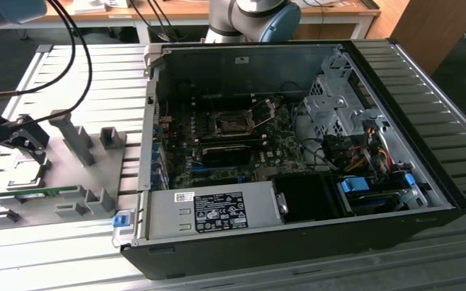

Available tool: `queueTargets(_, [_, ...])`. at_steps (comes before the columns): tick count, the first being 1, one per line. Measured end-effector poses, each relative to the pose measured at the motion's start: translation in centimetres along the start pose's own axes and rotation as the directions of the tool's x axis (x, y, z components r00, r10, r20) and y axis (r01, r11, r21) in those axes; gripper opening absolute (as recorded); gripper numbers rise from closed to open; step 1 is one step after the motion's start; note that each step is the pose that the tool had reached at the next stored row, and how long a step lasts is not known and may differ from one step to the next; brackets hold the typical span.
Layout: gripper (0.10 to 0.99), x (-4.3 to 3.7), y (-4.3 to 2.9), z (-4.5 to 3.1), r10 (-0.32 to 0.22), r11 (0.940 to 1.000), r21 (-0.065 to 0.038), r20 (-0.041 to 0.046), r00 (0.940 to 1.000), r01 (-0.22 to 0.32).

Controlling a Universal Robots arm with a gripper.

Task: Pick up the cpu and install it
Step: 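Pick up the cpu and move it towards the insertion slot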

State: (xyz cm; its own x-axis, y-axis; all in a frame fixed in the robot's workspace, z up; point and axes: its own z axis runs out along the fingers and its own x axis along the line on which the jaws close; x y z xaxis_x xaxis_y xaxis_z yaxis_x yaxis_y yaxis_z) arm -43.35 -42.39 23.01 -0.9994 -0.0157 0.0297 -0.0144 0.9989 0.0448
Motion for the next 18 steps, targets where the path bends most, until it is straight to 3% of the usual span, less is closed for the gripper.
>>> queueTargets(18, [0.984, -0.02, -0.03, 0.57, 0.0, 1.0, 0.0, 0.0, 1.0, 0.0])
